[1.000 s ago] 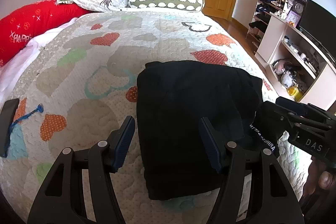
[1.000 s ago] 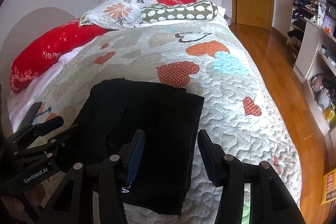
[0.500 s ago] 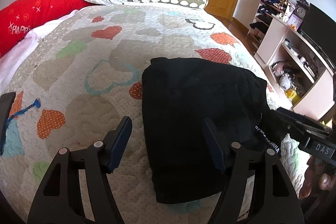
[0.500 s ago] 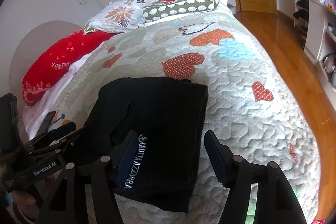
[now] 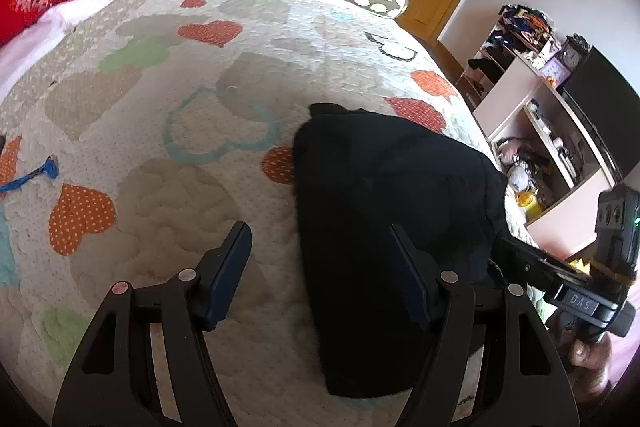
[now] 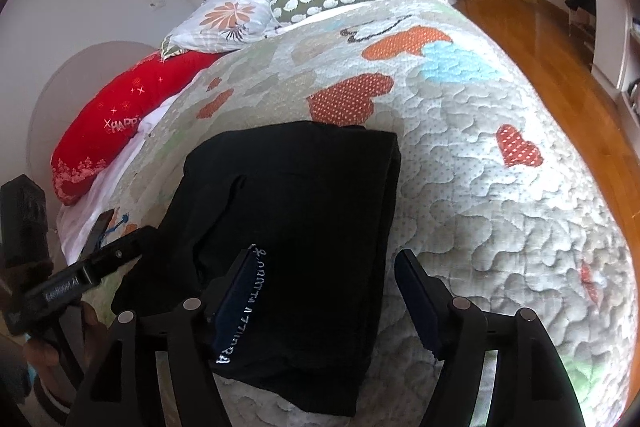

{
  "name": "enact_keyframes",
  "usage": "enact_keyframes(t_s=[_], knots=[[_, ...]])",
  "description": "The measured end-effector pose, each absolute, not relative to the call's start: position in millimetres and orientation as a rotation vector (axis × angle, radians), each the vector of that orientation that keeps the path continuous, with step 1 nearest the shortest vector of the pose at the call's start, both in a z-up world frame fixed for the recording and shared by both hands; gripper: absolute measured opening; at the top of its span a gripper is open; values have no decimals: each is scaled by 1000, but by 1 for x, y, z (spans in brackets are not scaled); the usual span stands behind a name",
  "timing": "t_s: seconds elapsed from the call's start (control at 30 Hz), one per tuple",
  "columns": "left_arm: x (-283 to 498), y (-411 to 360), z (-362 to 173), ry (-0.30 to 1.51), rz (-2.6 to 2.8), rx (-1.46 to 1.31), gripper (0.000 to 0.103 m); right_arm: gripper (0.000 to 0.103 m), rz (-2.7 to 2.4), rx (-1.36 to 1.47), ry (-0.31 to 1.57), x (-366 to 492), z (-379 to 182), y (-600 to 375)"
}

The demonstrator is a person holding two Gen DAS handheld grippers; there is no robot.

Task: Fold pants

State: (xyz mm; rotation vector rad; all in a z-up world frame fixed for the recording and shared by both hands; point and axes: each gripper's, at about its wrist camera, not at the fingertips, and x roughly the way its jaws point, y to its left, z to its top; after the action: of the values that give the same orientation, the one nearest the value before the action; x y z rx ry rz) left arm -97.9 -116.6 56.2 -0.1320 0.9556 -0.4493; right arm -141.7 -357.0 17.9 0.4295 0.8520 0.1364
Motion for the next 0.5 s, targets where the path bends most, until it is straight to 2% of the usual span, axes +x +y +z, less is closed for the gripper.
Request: enact_keyframes(t_s=[0.3, 0.37, 0.5], knots=[[-75, -122, 41, 1042, -565, -225, 69, 75, 228, 509, 838, -127, 6, -371], [-72, -129, 36, 1065, -578, -215, 70, 81, 259, 533, 831, -124, 4, -374], [-68, -138, 32, 1073, -633, -215, 91, 86, 306, 557, 814, -114, 0, -375]])
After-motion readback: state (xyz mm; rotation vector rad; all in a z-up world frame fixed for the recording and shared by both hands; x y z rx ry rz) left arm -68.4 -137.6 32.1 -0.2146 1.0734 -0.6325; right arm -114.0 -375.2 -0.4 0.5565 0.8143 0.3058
